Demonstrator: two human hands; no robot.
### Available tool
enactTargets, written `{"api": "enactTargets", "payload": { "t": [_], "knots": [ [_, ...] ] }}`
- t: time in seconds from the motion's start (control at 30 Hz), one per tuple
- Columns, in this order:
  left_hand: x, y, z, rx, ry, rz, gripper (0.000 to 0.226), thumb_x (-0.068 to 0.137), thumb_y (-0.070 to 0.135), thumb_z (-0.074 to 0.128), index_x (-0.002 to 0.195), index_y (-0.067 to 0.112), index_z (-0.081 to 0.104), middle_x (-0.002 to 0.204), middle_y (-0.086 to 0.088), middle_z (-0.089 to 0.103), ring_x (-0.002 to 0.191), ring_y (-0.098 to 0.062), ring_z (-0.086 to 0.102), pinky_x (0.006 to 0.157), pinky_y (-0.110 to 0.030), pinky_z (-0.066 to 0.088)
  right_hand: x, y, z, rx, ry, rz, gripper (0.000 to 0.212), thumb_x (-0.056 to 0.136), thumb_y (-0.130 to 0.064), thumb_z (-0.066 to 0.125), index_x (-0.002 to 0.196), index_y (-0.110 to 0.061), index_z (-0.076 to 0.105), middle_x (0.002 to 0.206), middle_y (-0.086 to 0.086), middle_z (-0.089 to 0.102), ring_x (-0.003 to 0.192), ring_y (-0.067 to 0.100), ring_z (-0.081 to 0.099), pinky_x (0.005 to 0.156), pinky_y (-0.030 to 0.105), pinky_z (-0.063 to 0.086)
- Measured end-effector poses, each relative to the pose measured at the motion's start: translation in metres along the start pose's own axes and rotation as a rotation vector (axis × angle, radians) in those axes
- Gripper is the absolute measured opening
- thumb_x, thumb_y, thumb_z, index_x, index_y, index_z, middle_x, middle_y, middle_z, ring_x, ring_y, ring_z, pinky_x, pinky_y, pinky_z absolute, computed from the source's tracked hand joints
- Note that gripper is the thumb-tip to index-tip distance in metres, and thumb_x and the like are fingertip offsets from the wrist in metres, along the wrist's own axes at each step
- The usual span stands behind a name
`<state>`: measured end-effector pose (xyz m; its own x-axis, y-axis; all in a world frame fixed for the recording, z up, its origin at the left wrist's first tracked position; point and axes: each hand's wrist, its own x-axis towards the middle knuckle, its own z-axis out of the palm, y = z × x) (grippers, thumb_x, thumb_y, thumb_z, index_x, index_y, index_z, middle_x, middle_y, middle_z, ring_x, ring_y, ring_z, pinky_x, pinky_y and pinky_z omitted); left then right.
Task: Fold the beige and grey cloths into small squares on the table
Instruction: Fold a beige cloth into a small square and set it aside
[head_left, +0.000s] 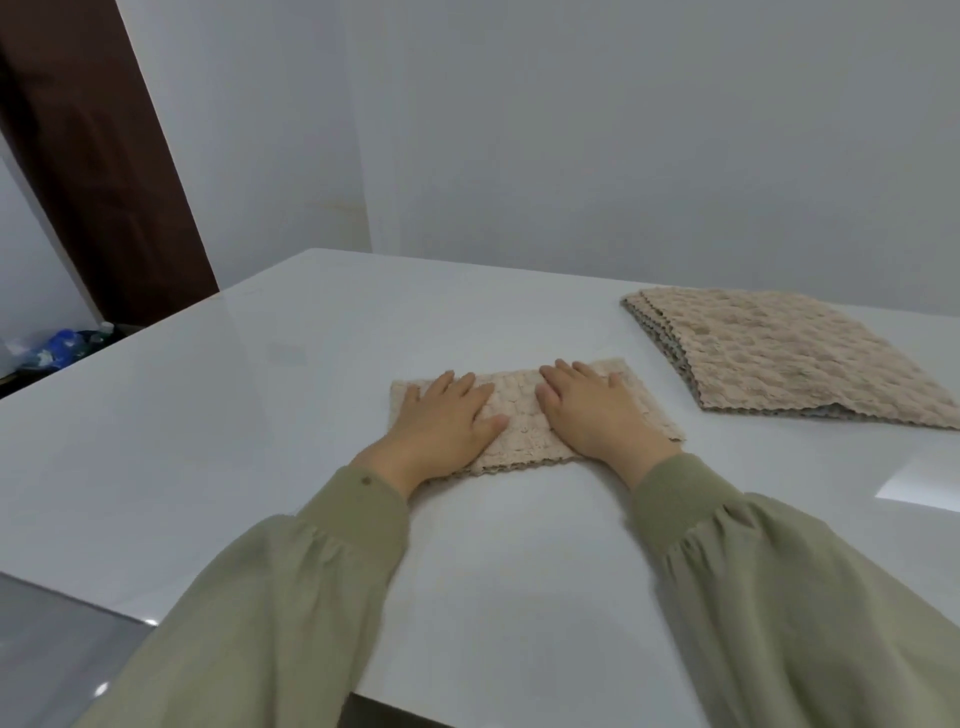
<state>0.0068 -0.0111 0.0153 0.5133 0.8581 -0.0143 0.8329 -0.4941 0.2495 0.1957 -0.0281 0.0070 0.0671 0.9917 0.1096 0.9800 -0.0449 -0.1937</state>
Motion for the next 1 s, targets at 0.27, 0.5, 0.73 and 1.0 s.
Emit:
{"api": "enactTargets", "payload": {
  "t": [0.27,0.5,0.73,1.0],
  "knots": [
    [-0.032,-0.042,-0.018,-0.264,0.421,-0.198,0.009,0.090,0.023,0.055,0.092,0.022,0.064,0.092,0.005,0.057,0.094,-0.015,0.053,0.077,-0.025,0.038,-0.031,0.027,-0.008,-0.005,0.570,0.140,0.027,0.087,-0.012,0.048,0.107,0.002,0.061,0.107,0.022,0.060,0.100,0.038,0.052,0.087,0.046,0.042],
    [-0.048,-0.043,-0.014,-0.449,0.430,-0.380,0.008,0.085,0.025,0.060,0.092,0.025,0.064,0.073,0.006,0.059,0.078,-0.016,0.058,0.072,-0.029,0.044,-0.055,0.061,-0.021,0.070,0.335,0.341,0.036,0.089,-0.015,0.048,0.123,-0.007,0.052,0.108,0.017,0.061,0.109,0.035,0.050,0.087,0.042,0.040],
    [-0.049,-0.038,-0.013,-0.698,0.458,-0.359,0.016,0.082,0.012,0.064,0.091,0.025,0.066,0.067,0.003,0.056,0.061,-0.014,0.053,0.064,-0.027,0.045,-0.061,0.060,-0.023,0.298,0.462,0.229,0.031,0.085,0.001,0.049,0.115,-0.005,0.057,0.069,0.001,0.050,0.077,0.026,0.051,0.072,0.034,0.040],
    [-0.053,-0.030,-0.009,-0.505,0.409,-0.271,0.019,0.080,0.008,0.061,0.086,0.026,0.067,0.071,0.007,0.056,0.068,-0.009,0.053,0.065,-0.021,0.042,-0.052,0.066,-0.014,0.235,0.465,0.262,0.028,0.087,-0.001,0.049,0.113,-0.006,0.057,0.086,0.011,0.060,0.097,0.033,0.053,0.080,0.041,0.043]
  ]
}}
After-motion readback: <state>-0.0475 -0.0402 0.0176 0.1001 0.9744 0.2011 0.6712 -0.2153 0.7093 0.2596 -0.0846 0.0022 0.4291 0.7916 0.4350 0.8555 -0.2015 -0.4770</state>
